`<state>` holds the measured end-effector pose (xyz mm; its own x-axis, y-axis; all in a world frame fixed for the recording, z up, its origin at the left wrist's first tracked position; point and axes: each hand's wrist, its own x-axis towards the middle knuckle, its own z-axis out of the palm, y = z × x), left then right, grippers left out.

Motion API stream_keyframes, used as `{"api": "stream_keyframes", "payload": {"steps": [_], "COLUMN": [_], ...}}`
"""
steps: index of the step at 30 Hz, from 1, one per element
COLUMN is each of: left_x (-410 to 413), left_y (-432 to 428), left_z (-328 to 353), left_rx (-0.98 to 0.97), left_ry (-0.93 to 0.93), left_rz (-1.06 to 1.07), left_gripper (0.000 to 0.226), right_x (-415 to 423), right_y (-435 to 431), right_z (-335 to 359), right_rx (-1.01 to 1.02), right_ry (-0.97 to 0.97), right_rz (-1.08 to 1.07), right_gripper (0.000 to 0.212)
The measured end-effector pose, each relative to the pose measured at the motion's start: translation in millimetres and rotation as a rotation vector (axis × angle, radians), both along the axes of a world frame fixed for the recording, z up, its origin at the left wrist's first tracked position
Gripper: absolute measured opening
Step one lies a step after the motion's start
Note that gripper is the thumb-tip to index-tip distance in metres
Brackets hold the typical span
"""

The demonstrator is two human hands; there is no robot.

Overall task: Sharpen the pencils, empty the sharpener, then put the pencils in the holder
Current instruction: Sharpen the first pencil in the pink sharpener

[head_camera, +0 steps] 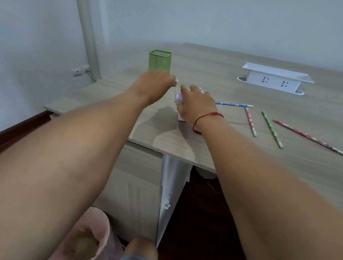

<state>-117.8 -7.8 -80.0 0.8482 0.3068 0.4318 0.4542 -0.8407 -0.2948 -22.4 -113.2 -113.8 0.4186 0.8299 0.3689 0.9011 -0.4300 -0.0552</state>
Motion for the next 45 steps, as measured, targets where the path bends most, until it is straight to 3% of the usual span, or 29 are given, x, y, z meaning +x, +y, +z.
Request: {"api": "stream_keyframes", "payload": {"steps": [10,18,23,29,36,45], "left_x": [-29,-22,-10,10,19,-2], "left_y": [-32,-43,-31,-6,12,-2], "left_z": [-20,-43,-46,-36,-6,8], "left_rx": [-0.006,-0.190,-0.207,-0.283,-0.093,0.062], "left_ry": [-0.030,0.141,0.237,0.221,0.206,0.054], "left_rz": [-0.116,0.017,0.053,0.058,0.048,-0.026], "left_gripper": [0.021,0.030,0.030,0.029,0.023,0.023], "right_x": [-2,5,7,9,9,3], "right_y": [5,5,1,2,6,15], "right_z": [6,8,7,-1,-2,7], "right_rx": [-0.061,-0.109,-0.097,-0.060,-0.068,-0.100], "right_ry": [0.044,0.024,-0.037,-0.039,-0.063,-0.019], "right_rz": [-0.042,0.010,0.049,0.024,-0.004,-0.080], "right_gripper": [0.039,0.039,0.040,0.039,0.035,0.035]}}
